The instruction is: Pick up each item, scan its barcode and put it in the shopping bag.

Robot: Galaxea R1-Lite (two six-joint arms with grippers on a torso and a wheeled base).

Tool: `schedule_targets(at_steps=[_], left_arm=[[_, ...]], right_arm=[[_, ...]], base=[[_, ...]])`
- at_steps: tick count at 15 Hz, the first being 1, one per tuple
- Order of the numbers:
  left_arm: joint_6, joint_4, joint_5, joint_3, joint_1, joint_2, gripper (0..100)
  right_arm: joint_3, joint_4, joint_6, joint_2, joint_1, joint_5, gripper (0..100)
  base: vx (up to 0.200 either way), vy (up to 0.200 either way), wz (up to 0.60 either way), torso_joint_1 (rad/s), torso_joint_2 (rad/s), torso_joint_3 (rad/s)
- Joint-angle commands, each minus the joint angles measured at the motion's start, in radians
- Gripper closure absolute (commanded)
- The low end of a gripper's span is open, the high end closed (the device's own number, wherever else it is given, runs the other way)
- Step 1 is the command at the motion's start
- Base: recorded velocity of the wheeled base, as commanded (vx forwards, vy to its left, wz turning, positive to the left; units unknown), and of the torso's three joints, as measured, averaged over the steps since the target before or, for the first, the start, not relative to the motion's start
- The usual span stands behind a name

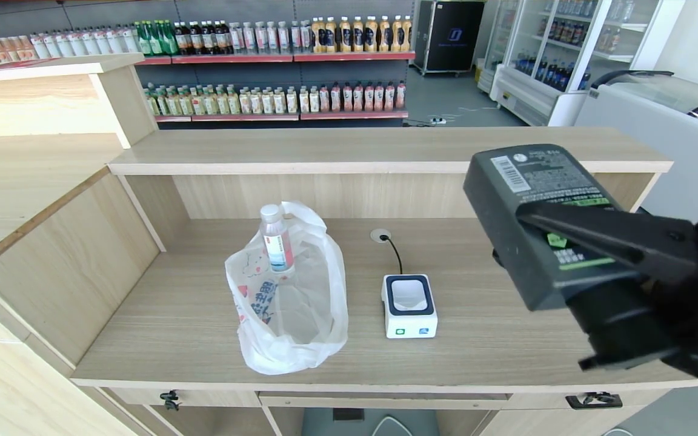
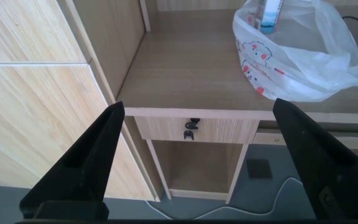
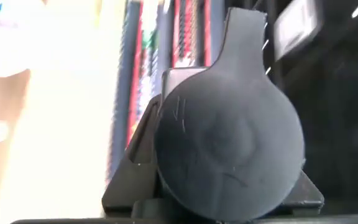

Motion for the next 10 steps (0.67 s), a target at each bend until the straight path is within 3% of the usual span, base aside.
schedule_targets(at_steps=[1, 2, 3, 6, 8, 10], left_arm=[[-0.001, 0.0, 0.0, 0.0, 0.0, 0.0, 0], [-0.001, 0.0, 0.0, 0.0, 0.0, 0.0, 0], [0.001, 0.0, 0.0, 0.0, 0.0, 0.0, 0], [-0.001, 0.0, 0.0, 0.0, 0.0, 0.0, 0], [0.001, 0.0, 0.0, 0.0, 0.0, 0.0, 0], [-0.001, 0.0, 0.0, 0.0, 0.0, 0.001, 0]], right_arm=[[-0.074, 0.092, 0.291, -0.035, -0.155, -0.251, 100], [-0.118, 0.163, 0.467, -0.026, -0.203, -0.366, 100], [-0.181, 0.263, 0.656, -0.011, -0.275, -0.415, 100], [-0.413, 0.635, 1.005, 0.003, -0.603, -0.413, 100], [-0.467, 0.841, 1.14, -0.011, -0.799, -0.41, 100], [-0.404, 0.846, 1.231, -0.052, -0.907, -0.375, 100]], base=[[0.0, 0.0, 0.0, 0.0, 0.0, 0.0], [0.0, 0.0, 0.0, 0.0, 0.0, 0.0], [0.0, 0.0, 0.0, 0.0, 0.0, 0.0], [0.0, 0.0, 0.0, 0.0, 0.0, 0.0], [0.0, 0.0, 0.0, 0.0, 0.0, 0.0], [0.0, 0.0, 0.0, 0.0, 0.0, 0.0]])
